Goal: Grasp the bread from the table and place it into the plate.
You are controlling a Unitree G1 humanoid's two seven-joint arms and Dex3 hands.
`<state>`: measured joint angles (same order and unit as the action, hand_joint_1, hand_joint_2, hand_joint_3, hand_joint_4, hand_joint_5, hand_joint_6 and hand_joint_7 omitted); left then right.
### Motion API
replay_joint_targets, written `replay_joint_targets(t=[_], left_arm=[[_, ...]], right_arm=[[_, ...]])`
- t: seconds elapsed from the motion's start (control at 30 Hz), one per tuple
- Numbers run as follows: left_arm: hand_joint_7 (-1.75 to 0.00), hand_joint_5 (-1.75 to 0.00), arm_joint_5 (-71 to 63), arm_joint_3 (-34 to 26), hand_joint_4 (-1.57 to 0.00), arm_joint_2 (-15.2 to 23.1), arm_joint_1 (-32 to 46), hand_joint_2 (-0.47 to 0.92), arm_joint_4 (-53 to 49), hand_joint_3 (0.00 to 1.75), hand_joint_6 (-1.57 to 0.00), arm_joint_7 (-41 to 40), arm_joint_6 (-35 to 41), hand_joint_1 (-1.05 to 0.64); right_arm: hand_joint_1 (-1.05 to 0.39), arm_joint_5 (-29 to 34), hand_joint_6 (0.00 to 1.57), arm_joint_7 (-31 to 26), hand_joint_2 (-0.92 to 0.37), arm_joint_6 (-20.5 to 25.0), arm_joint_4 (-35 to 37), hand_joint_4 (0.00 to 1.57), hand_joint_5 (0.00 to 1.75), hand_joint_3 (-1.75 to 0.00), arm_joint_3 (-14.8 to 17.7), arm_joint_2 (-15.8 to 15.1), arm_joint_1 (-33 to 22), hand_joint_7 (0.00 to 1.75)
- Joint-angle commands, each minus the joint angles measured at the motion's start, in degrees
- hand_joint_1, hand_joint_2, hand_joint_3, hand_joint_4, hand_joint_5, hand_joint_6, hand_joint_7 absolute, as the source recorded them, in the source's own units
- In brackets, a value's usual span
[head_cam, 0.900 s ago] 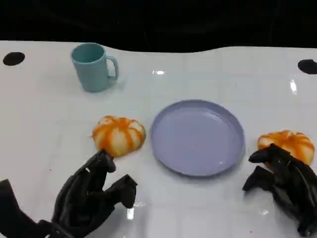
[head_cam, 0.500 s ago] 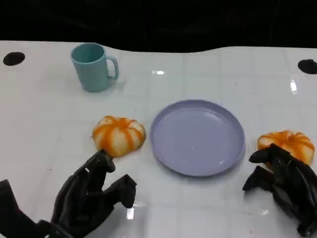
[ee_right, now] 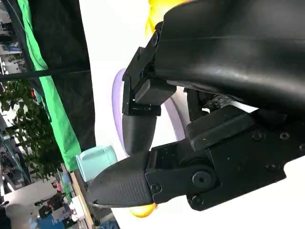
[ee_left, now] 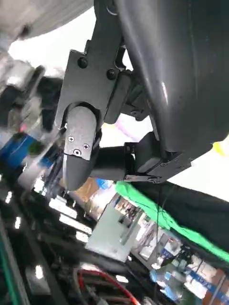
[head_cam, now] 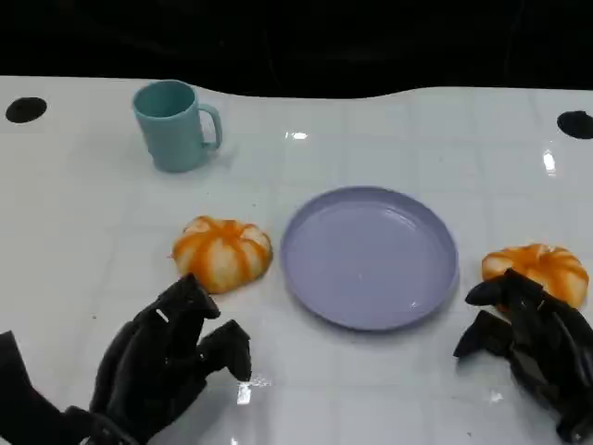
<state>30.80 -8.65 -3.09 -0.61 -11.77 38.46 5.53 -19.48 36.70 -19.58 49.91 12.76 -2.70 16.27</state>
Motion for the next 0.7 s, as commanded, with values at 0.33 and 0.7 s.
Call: replay_joint_targets(t=[0.33,0.7], left_arm=[[-0.45,-1.12,-18.0,4.7,-0.38,6.3,-0.4,0.92,5.6,0.15,-0.51,-5.5,-17.7,-0.62],[-0.04,-0.47,-52.9,10.8,-0.04,19.1,-6.7,0.91,6.8,0.03,-0.32,-22.7,-33.3,-0.64]], right_arm=[[-0.54,0.4,0.63,-1.2,-0.92,1.7,0.7,0.68,1.53,-0.27,0.3,-0.5,0.4,1.25],[-0.55,0.3,0.60,-1.6,-0.92,1.8,1.1,0.68,1.53,-0.25,0.5,-0.3,1.0,1.24]])
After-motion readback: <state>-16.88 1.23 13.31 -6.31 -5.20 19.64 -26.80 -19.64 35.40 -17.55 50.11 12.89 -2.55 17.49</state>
